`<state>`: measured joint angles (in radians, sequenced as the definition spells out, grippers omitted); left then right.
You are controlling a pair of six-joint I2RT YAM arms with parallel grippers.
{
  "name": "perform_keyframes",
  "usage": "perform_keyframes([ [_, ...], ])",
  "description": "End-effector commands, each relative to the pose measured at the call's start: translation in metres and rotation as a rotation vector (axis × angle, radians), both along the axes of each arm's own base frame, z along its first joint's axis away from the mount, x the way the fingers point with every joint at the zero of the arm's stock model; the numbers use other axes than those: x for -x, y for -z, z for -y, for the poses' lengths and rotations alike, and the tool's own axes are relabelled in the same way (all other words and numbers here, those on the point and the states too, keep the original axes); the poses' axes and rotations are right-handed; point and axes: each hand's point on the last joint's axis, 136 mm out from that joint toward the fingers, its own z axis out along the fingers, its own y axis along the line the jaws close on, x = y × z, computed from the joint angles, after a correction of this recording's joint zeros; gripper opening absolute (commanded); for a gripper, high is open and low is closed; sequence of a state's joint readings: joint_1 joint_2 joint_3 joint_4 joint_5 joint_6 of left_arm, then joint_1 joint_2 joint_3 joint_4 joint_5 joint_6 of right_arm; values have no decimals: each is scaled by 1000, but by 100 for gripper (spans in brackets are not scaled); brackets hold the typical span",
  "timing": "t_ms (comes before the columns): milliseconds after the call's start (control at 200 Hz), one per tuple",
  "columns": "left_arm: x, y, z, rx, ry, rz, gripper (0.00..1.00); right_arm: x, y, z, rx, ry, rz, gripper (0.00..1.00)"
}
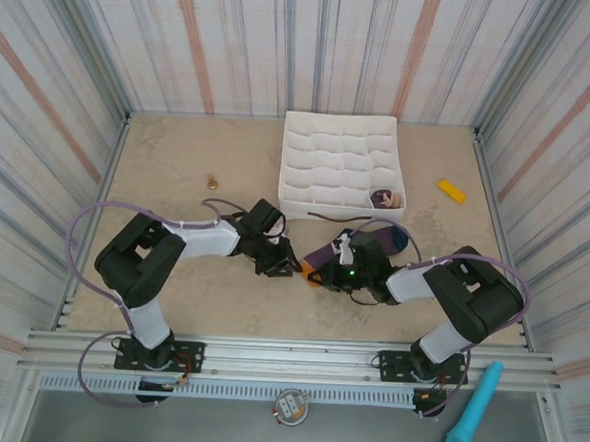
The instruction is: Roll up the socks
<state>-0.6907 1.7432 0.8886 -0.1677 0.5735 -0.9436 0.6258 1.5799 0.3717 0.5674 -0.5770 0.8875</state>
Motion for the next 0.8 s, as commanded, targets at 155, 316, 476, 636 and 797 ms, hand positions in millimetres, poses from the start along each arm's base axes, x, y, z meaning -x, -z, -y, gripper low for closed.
perform_keyframes([
  [155,-7,3,7,-30,-11,-4,33,-1,5,0,23,3,-42,0],
  [316,-13,2,14,-25,-7,-3,32,-1,7,1,28,2,-42,0],
  [476,-12,8,15,-53,4,-22,29,0,6,1,28,-5,-31,0],
  [636,-9,15,12,-96,11,-51,23,0,4,-1,30,-21,-18,0],
  [797,-8,16,9,-131,25,-69,6,1,2,-5,47,-55,5,0],
])
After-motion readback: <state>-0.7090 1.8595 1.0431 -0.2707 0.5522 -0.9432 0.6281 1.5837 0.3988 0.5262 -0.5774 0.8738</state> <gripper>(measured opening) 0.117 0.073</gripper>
